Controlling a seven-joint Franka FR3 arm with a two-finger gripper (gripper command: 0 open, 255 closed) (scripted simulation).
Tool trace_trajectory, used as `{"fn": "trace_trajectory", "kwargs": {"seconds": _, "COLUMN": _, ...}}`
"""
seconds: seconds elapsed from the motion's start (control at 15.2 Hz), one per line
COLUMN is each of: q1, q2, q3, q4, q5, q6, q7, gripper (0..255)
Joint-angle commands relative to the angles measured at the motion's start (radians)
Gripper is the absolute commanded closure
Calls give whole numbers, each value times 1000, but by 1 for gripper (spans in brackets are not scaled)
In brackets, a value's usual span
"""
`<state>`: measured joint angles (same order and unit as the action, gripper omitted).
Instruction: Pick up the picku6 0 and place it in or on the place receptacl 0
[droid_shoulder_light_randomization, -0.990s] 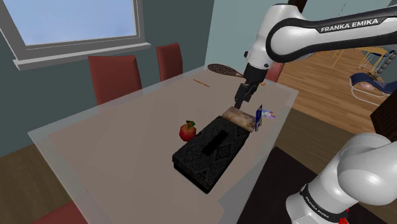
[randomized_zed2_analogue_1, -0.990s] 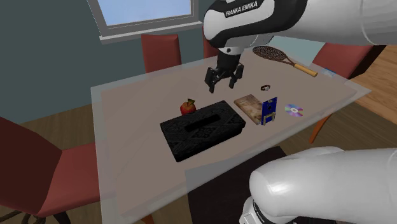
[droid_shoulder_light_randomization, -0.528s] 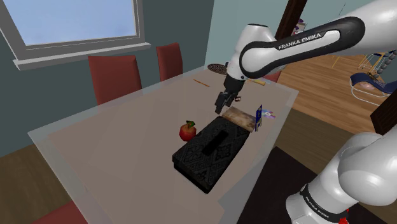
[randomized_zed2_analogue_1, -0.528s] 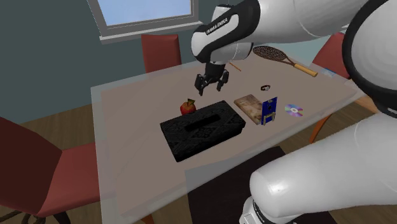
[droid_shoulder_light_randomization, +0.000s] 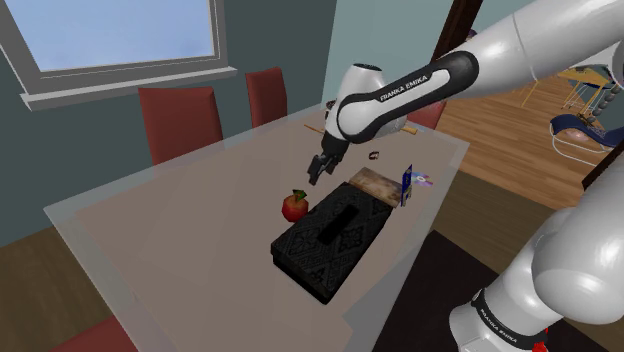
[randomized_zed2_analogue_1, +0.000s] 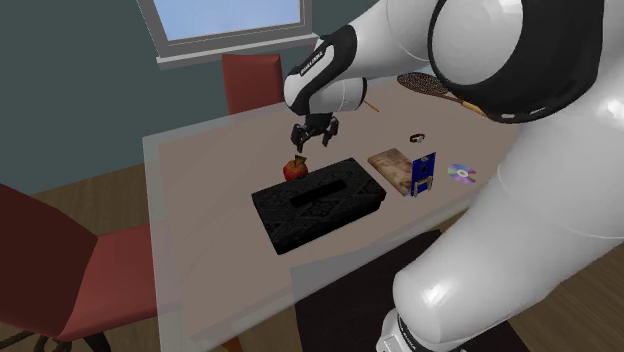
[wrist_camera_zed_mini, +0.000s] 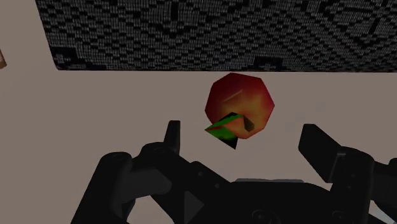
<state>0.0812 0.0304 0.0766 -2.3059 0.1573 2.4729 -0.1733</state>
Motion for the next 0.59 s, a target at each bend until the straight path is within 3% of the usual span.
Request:
{"fn": "trace_trajectory", "kwargs": {"seconds": 0.0, "q1": 9, "q2": 77, "q3": 8, "q4": 45, "q5": 0, "q6": 49, "q7": 6, "gripper": 0}}
{"fn": "trace_trajectory", "kwargs": {"seconds": 0.2, "q1": 18, "q2": 190, "q3": 14, "q4": 126, "q5": -3, "q6": 103, "q7": 9, "gripper": 0}}
{"fn": "trace_trajectory", "kwargs": {"seconds": 0.53, "q1": 23, "q2": 251, "q3": 16, "q4": 143, "q5": -3, "q6": 151, "q7": 9, "gripper": 0}}
